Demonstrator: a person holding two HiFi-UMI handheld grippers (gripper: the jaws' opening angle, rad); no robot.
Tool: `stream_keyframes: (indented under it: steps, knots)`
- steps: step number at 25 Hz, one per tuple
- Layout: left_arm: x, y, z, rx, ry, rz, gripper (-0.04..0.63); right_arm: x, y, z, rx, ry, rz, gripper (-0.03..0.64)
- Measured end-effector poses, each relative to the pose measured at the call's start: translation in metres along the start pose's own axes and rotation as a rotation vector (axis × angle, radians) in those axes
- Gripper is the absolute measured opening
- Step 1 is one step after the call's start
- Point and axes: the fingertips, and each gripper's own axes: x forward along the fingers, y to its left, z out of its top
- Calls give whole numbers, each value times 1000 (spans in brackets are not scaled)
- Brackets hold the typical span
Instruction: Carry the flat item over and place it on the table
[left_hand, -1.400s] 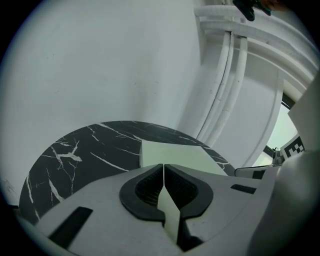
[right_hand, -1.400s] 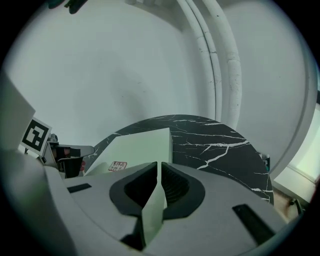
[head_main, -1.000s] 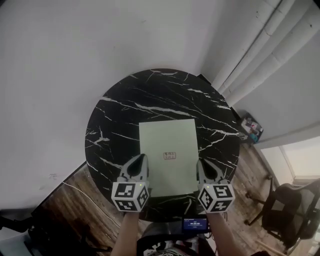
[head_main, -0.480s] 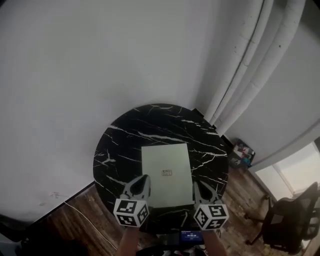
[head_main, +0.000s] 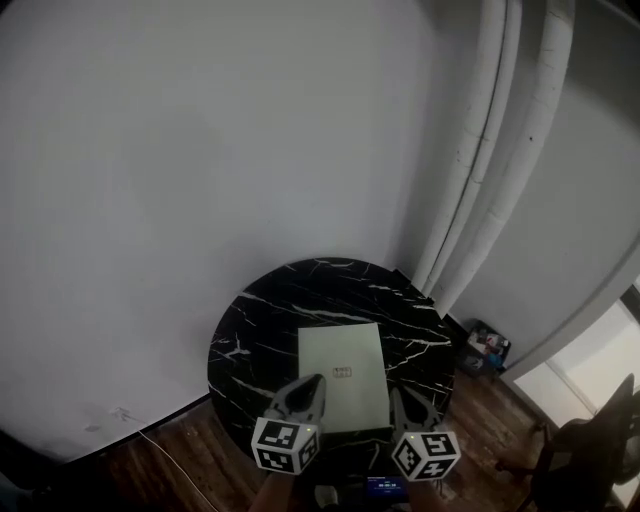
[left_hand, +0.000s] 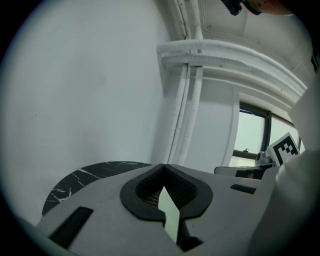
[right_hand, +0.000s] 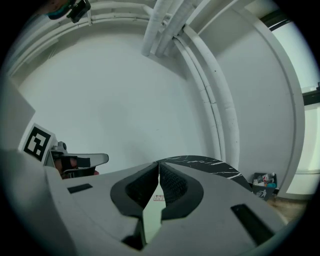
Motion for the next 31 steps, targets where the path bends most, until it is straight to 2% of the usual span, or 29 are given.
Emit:
stream_keyframes:
  steps: [5, 15, 25, 31]
  knots:
    - [-12, -8, 17, 46, -33, 2, 13, -13, 11, 16, -29, -45, 17, 17]
    - [-42, 4, 37, 33, -100, 61, 12, -26, 21, 27, -24, -82, 33, 17]
    - [-52, 7, 38, 59, -104, 80, 13, -23, 28, 29, -34, -92, 57, 17]
    - [-57, 20, 40, 48, -117, 104, 12, -21, 30, 28, -37, -90, 54, 17]
